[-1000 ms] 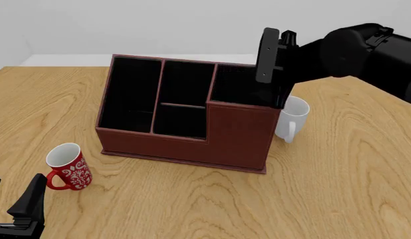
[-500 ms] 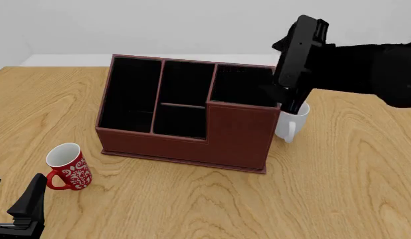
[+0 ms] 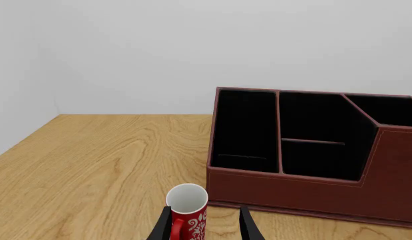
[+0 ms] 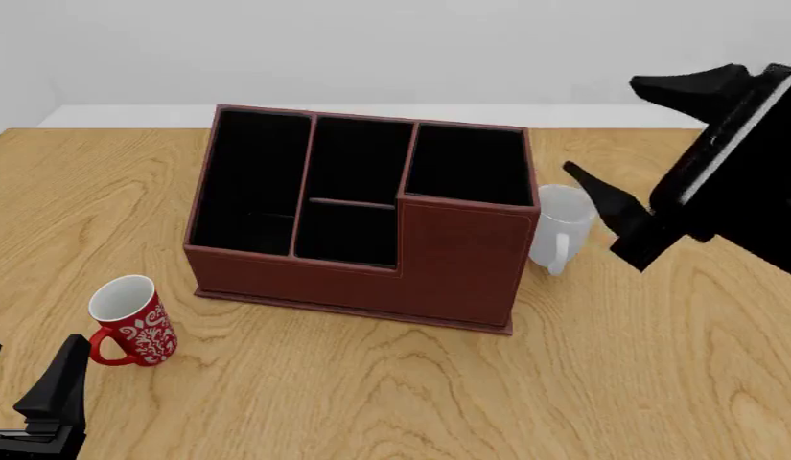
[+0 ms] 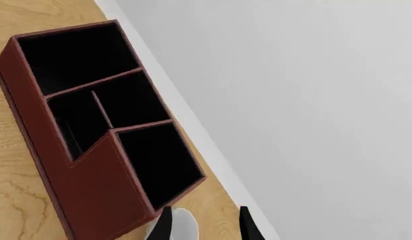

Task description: Pick up the book and place it in the right compartment of the caddy.

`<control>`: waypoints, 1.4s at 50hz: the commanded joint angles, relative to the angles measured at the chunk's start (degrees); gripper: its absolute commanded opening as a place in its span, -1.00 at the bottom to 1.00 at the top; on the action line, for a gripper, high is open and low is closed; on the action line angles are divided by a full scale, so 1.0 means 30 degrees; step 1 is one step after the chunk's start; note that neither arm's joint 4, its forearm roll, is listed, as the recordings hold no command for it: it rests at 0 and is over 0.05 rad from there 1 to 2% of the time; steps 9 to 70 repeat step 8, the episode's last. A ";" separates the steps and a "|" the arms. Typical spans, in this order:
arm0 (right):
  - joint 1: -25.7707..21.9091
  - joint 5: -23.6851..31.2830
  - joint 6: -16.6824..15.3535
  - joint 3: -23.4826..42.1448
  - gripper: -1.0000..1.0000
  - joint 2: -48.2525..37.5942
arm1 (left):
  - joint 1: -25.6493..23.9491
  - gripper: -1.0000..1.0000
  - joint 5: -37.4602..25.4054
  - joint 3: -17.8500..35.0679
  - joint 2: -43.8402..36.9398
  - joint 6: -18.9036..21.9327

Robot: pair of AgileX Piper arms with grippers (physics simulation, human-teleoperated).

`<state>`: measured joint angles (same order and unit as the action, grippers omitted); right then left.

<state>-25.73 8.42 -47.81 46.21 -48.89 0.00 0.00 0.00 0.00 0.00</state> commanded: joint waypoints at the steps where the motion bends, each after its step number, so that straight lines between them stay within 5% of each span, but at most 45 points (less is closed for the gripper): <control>1: 0.0000 -0.2069 0.2991 -0.2954 1.00 0.4078 | 0.0000 1.00 0.0000 0.0000 0.0000 0.0000; 4: 0.0452 -0.2345 0.4832 -0.3821 1.00 0.5428 | 0.0000 1.00 0.0000 0.0000 0.0000 0.0000; 7: 0.0623 -0.2840 0.5429 -0.5130 1.00 0.6779 | 0.0000 1.00 0.0000 0.0000 0.0000 0.0000; 70: 0.0528 -0.2995 0.5252 -0.5627 1.00 0.7396 | 0.0000 1.00 0.0000 0.0000 0.0000 0.0000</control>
